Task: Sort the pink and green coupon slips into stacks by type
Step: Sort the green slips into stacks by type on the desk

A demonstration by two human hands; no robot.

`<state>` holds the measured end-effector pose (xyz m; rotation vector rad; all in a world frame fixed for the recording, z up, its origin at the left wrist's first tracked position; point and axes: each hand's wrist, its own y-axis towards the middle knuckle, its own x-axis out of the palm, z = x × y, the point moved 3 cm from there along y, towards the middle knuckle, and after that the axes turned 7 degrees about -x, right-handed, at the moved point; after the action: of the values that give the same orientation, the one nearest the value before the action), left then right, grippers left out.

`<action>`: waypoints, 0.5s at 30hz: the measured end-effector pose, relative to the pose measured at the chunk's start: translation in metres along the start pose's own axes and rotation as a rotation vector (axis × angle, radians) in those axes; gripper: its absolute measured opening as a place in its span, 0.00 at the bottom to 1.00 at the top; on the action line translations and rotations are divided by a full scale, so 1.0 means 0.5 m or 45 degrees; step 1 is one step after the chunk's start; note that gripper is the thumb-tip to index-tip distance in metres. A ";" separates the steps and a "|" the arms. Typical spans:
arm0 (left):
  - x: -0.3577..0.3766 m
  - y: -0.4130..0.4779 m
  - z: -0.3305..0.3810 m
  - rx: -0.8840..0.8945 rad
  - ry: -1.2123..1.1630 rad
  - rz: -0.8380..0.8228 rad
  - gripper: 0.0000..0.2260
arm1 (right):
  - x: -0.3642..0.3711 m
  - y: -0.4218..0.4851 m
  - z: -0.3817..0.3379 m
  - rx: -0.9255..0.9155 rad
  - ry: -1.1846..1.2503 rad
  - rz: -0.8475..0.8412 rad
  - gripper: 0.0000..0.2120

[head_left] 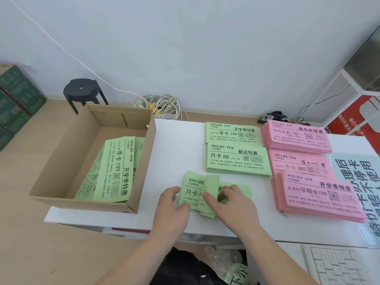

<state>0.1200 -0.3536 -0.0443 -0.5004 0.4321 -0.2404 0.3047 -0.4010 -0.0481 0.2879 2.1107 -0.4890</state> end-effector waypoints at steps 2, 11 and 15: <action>0.001 0.003 0.003 -0.080 -0.125 -0.079 0.21 | -0.006 0.000 -0.002 0.011 0.006 0.005 0.30; 0.038 -0.063 0.018 0.365 0.289 -0.285 0.26 | -0.021 -0.002 -0.015 0.052 0.058 -0.006 0.32; 0.042 -0.063 -0.007 0.470 0.410 -0.376 0.29 | -0.029 -0.001 -0.010 0.070 0.060 0.015 0.23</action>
<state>0.1334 -0.3889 -0.0381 -0.1581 0.6115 -0.6786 0.3087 -0.3994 -0.0330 0.3459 2.1427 -0.5388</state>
